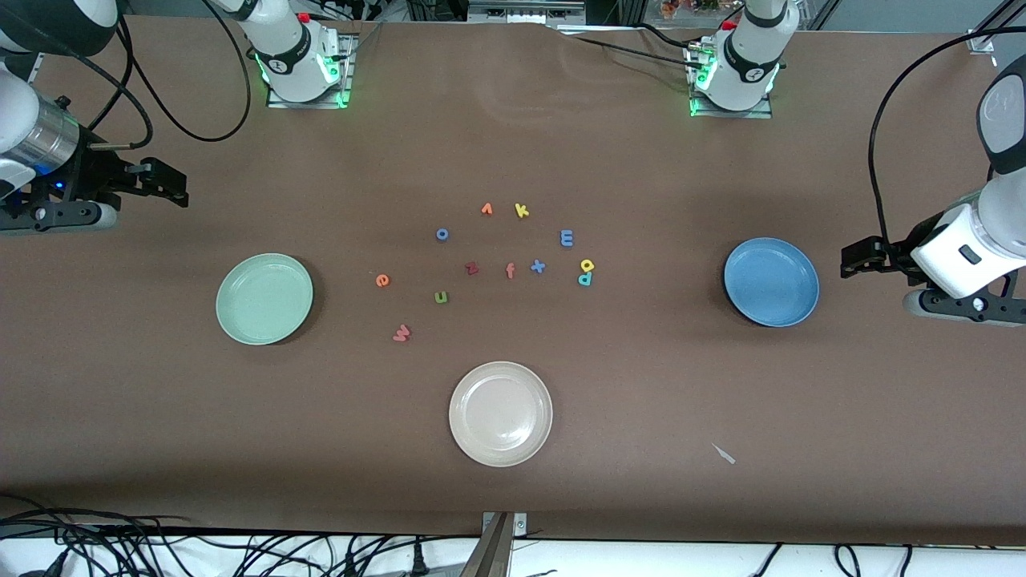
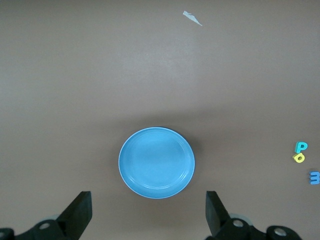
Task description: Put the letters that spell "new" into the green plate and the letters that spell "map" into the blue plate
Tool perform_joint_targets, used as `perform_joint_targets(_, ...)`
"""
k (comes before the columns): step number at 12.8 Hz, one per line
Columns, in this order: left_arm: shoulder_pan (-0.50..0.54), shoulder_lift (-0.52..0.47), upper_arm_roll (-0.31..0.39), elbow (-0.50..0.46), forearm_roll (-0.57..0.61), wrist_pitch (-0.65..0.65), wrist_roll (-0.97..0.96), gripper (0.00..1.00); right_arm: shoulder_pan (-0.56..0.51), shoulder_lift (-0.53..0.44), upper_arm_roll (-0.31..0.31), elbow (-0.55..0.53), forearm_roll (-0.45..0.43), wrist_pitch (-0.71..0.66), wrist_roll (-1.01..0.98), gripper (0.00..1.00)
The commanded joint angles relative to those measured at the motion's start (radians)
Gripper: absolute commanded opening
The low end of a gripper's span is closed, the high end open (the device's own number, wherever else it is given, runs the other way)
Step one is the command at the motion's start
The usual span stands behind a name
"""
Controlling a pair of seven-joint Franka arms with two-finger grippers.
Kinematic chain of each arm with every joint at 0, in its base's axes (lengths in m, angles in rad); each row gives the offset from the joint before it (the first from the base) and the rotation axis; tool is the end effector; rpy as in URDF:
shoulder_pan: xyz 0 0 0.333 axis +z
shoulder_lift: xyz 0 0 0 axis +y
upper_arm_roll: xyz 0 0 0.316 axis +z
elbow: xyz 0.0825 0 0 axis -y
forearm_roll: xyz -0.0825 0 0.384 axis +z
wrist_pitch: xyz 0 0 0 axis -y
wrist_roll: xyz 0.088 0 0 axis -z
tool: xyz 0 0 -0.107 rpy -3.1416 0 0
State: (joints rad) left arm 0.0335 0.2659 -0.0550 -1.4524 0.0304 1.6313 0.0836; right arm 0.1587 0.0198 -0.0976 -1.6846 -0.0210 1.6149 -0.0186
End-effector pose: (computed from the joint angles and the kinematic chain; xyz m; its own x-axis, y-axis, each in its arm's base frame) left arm 0.6329 -0.0065 0.5274 0.9905 -0.1060 -0.0875 -0.1071 -0.9942 -0.0083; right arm 0.5574 0.0324 0.5636 0.9927 0.0801 -0.0897 0.0823 -0.9964 0.0211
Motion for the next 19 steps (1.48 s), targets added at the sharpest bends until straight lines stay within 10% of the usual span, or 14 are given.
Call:
perform_joint_targets(1,0.000,-0.022,0.004,-0.023,-0.024,0.005,0.015,1.00,-0.002,0.005,-0.001,0.013,-0.005,-0.004,-0.001,1.00)
perform_joint_targets(15,-0.029,-0.019,-0.002,-0.022,-0.032,0.007,-0.065,1.00,-0.002,0.005,-0.001,0.013,-0.005,-0.004,-0.001,1.00)
perform_joint_targets(19,-0.050,0.019,-0.124,-0.023,-0.032,0.015,-0.321,1.00,-0.002,0.006,-0.001,0.013,-0.004,-0.003,-0.001,1.00)
